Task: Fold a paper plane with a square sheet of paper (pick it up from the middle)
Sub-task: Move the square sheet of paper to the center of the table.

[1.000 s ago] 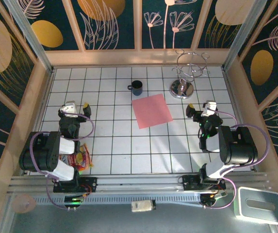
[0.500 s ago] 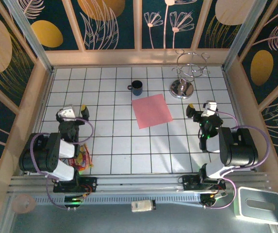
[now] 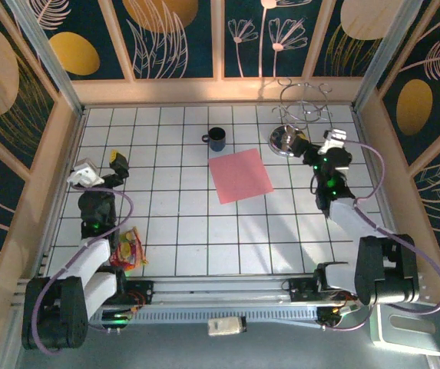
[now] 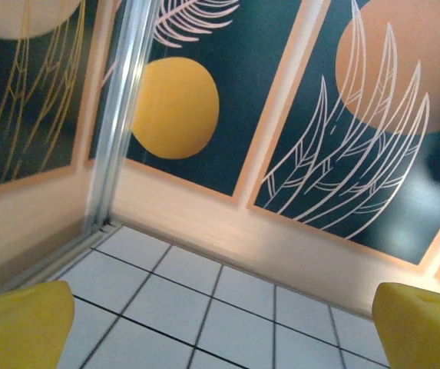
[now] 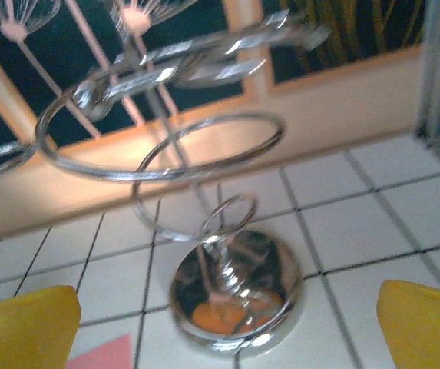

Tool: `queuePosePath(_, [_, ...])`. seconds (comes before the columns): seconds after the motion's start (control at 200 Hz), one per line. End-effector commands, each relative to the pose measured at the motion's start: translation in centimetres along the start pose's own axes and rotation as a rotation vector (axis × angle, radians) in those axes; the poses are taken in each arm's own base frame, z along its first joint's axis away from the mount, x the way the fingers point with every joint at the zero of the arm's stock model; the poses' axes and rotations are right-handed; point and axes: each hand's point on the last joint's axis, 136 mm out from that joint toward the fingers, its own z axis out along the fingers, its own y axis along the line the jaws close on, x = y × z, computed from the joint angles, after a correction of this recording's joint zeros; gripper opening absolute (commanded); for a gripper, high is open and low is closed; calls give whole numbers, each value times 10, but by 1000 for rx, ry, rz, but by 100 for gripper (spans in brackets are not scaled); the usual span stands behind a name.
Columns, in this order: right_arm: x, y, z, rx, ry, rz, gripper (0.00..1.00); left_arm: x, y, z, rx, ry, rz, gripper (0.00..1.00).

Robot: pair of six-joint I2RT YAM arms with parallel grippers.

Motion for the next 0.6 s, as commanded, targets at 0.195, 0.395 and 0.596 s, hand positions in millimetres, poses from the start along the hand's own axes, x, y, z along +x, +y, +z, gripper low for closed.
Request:
queuePosePath(0.195, [103, 98, 14, -216, 503, 162, 97, 55, -42, 16, 167, 375, -228, 99])
queuePosePath(0.395, [140, 152, 39, -285, 634, 247, 90, 77, -63, 17, 273, 480, -368, 99])
queuePosePath(0.596, [168, 163, 69, -243, 713, 316, 84, 99, -70, 14, 297, 583, -489, 99])
